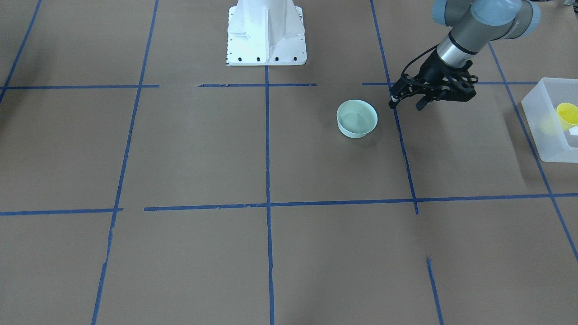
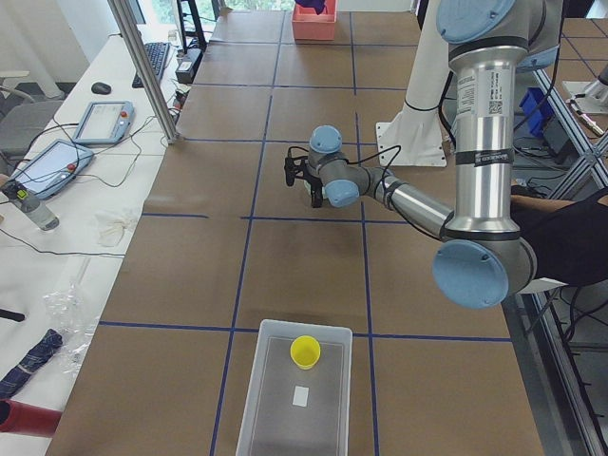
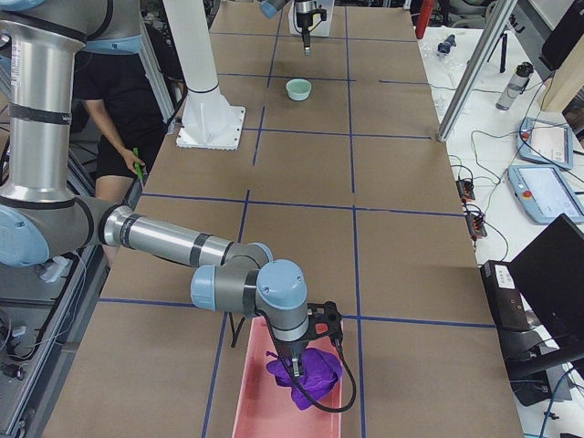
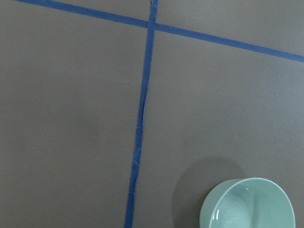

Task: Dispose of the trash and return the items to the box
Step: 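Grasp the rim of the pale green bowl with the left gripper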

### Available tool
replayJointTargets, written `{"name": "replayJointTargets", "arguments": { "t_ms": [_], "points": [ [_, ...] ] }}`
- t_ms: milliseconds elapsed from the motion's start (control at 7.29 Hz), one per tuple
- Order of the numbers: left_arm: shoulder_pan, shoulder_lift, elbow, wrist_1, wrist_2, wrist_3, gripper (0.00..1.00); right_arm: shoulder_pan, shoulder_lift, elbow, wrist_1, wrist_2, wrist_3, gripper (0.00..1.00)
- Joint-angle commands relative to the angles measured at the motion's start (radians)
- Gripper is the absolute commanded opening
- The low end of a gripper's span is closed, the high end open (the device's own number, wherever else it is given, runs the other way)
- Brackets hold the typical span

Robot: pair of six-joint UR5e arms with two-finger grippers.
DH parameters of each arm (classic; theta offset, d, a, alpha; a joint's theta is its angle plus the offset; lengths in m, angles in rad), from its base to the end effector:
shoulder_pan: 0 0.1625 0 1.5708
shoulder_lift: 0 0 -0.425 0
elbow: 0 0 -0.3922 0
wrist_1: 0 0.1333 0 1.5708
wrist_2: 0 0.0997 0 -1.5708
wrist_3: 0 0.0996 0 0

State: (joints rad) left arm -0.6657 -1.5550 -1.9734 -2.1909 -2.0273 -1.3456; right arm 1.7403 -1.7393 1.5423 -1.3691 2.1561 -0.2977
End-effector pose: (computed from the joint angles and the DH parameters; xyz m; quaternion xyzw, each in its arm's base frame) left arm 0.3265 -0.3701 0.4030 0.0236 0.5095 -0.0799 0.8564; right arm 0.1469 -0.3943 0.7408 0.0690 -0.2801 -0.0620 0.9555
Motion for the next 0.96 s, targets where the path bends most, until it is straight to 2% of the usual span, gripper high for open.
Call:
{"name": "replayJointTargets", "arguments": {
  "t_ms": [0,137,411,549,686,823],
  "points": [
    [0.060,-0.065,0.057,0.000,0.061,-0.052,0.95,-0.001,0.001,-0.013,0.001,0.001,0.005,0.58],
    [0.075,-0.066,0.063,0.000,0.070,-0.056,0.93,0.001,0.001,-0.017,0.001,0.010,0.008,1.00],
    [0.124,-0.076,0.090,0.000,0.136,-0.058,0.90,0.002,0.023,-0.014,-0.001,0.011,0.046,1.00],
    [0.142,-0.077,0.094,0.002,0.139,-0.058,0.89,0.002,0.035,-0.005,-0.008,0.018,0.098,1.00],
    [0.164,-0.079,0.102,0.003,0.168,-0.058,0.84,0.001,0.046,-0.005,-0.010,0.066,0.162,1.00],
    [0.164,-0.086,0.102,0.010,0.170,-0.058,0.64,0.001,0.047,0.001,-0.005,0.121,0.213,1.00]
  ]
}}
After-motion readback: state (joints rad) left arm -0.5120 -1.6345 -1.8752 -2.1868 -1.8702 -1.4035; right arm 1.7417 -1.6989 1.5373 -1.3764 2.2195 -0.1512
